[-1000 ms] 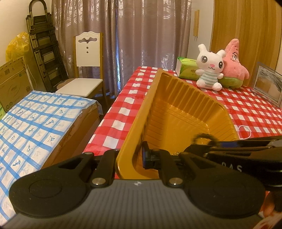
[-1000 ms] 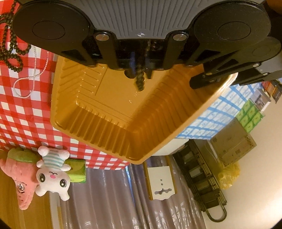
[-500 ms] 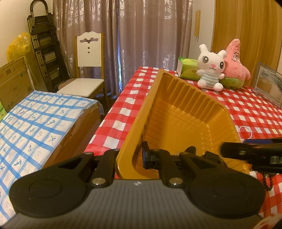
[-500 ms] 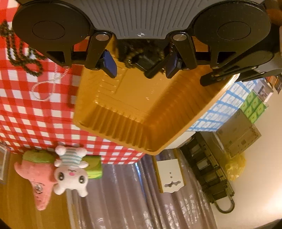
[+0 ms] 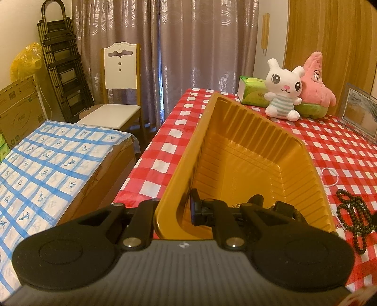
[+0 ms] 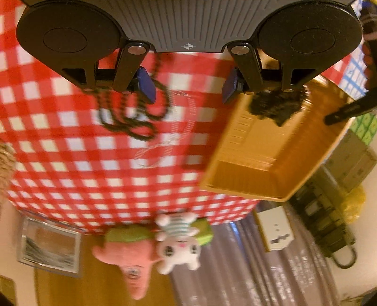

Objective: Organize jewelry
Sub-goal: 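Move the right gripper to the white pearl necklace and grasp it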

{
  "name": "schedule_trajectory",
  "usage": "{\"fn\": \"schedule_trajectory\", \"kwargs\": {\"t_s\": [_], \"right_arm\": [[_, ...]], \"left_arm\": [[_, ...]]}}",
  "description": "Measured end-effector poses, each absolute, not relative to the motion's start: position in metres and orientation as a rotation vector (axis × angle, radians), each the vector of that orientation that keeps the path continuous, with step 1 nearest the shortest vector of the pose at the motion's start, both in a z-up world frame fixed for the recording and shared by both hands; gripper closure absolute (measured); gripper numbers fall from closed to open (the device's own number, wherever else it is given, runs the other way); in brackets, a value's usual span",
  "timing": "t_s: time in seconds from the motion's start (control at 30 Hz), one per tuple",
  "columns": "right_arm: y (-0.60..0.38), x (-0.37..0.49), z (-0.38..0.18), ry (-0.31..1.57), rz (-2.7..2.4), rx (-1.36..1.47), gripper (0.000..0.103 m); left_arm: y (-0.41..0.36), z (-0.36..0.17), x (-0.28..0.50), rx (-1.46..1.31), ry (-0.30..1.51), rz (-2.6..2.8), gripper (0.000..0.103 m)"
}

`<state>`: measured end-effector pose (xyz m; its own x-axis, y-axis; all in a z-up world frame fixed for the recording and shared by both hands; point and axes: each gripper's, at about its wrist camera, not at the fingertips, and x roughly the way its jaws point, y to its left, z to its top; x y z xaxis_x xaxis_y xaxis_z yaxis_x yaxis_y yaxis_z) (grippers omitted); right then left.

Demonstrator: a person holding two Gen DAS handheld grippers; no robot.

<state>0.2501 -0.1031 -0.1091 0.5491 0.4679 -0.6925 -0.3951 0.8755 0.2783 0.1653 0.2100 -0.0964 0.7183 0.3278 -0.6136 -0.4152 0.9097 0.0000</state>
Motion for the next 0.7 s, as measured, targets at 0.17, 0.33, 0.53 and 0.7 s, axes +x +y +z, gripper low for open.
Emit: {"fn": "schedule_trajectory", "kwargs": {"t_s": [0.17, 0.33, 0.53, 0.7], "right_arm": [[-0.127, 0.250, -0.115, 0.867, 0.473, 0.078, 0.041], [-0.130, 0.251, -0.119, 0.872, 0.503, 0.042, 0.041], [-0.122, 0.250, -0.127, 0.887, 0.564, 0.014, 0.041], [-0.113, 0.254, -0.129, 0.877, 0.606, -0.003, 0.042]], "left_arm": [[0.211, -0.098, 0.163, -0.137, 0.649, 0.417, 0.092], [0.211, -0.099, 0.162, -0.137, 0.649, 0.424, 0.092], [0.207, -0.099, 0.162, -0.137, 0.649, 0.440, 0.092], [0.205, -0.100, 0.163, -0.139, 0.651, 0.453, 0.092]]}}
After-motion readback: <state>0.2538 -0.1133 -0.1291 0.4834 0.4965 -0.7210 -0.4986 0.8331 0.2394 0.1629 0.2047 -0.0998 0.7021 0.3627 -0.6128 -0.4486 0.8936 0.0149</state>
